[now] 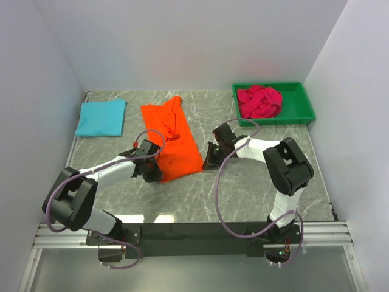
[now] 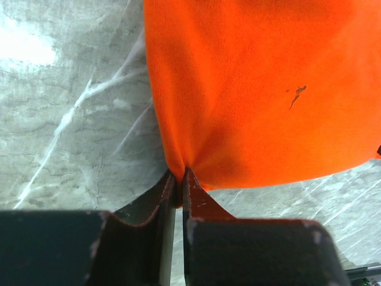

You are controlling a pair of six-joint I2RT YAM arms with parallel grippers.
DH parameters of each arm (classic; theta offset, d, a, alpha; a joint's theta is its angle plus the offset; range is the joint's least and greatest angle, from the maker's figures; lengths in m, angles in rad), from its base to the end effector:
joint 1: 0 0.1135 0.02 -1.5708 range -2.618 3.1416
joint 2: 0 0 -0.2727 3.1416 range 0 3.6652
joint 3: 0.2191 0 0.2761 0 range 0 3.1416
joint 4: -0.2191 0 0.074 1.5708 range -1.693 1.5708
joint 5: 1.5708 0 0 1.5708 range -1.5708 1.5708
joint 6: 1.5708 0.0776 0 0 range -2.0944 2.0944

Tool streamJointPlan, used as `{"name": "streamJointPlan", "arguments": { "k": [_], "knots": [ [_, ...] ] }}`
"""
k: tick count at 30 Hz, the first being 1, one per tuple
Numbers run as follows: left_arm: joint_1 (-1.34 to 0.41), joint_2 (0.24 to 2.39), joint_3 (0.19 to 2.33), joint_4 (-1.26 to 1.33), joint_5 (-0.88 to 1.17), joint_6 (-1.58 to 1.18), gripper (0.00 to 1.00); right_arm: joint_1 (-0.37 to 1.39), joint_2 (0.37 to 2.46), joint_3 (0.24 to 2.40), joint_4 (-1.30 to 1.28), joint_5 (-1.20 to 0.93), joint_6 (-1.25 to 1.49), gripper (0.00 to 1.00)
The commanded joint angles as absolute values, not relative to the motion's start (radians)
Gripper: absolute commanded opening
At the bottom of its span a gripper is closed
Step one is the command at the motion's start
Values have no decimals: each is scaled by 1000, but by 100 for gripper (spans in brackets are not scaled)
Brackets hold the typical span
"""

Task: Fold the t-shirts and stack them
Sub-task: Fold the tshirt

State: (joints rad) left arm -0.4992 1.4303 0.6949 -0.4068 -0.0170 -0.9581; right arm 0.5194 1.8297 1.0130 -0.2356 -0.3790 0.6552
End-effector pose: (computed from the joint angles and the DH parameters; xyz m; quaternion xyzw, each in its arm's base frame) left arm 0.2508 -0.1352 0.1093 -0.2240 0.9511 -0.1354 0.1642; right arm 0.3247 0.2187 0.0949 0.0162 0.9504 0.2911 0.1087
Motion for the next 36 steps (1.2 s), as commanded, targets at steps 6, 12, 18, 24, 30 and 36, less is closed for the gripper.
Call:
{"name": "streamJointPlan", "arguments": {
  "k": [6, 12, 18, 24, 30, 36],
  "knots": [
    [-505, 1420, 687, -551, -8, -887, 11, 526, 1730, 960, -414, -290, 606, 0],
    [-505, 1367, 623, -564, 35, -882, 11, 538, 1626, 833, -424, -337, 646, 0],
    [-503, 1306, 632, -586, 29, -913, 26, 540, 1520, 795, -362, -322, 663, 19],
    [-505, 1146, 705, -666, -38, -963, 63, 538, 1419, 851, -365, -314, 631, 43],
    [-505, 1062, 727, -563, 37, -962, 55, 564, 1411, 842, -170, -556, 600, 42],
    [-517, 1140, 671, -396, 205, -945, 27, 684, 1571, 934, -54, -675, 568, 38]
  ]
}}
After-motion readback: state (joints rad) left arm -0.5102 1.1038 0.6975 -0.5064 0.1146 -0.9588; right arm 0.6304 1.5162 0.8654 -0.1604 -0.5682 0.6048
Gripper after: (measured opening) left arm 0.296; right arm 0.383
